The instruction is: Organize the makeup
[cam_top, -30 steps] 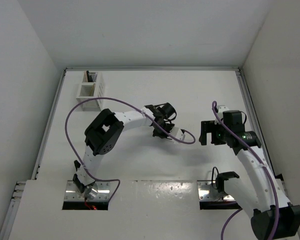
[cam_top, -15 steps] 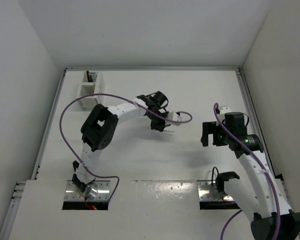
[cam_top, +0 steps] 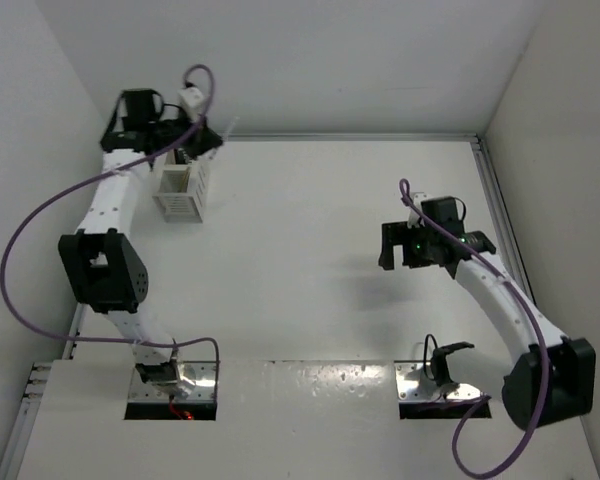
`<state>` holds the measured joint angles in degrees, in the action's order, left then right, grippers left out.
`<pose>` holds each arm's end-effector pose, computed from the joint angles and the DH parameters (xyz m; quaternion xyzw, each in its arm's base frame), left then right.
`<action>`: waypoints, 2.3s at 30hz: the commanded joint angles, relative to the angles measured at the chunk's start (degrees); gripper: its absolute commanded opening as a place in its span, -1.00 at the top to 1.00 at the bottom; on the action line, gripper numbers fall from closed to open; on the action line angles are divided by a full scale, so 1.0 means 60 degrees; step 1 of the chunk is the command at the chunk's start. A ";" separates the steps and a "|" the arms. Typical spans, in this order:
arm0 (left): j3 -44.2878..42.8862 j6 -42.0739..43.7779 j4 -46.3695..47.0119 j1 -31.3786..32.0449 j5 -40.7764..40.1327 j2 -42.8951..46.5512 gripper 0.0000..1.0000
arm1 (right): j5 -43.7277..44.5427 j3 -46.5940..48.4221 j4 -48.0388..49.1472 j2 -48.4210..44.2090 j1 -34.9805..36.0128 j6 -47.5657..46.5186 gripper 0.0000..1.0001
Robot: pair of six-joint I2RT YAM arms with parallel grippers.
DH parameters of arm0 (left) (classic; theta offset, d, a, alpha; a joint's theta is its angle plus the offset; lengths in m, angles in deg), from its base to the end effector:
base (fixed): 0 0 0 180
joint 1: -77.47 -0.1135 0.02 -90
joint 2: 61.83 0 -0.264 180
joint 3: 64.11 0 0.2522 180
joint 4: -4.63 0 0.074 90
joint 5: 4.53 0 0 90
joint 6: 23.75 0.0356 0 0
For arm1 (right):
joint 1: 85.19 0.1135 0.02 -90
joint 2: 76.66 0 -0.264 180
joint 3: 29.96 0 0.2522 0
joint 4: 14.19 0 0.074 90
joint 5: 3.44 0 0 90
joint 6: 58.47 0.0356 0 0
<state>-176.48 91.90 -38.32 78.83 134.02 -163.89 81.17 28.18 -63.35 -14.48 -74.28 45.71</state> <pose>0.4047 -0.0363 0.3642 0.3786 0.7316 -0.2606 0.5036 0.2094 0.0438 0.2416 0.0122 0.9479 0.1120 0.2981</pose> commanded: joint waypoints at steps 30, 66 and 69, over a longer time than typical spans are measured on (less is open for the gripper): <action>0.4026 -0.0453 0.5086 -0.4110 0.1444 -0.0890 0.61 | -0.0831 0.5011 0.0611 0.4786 0.1418 0.0011 -0.99; 0.5741 -0.2972 0.1745 -0.7274 -0.2072 0.4177 -1.00 | 0.2100 0.0074 0.0112 -0.0459 -0.2054 0.0904 -0.99; 0.5828 -0.2971 0.1745 -0.7274 -0.2072 0.4281 -1.00 | 0.1982 -0.0029 0.0143 -0.0650 -0.2039 0.1211 -0.99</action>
<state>-141.22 73.37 -29.64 35.07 120.36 -142.51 92.95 28.37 -65.60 -16.87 -86.45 50.01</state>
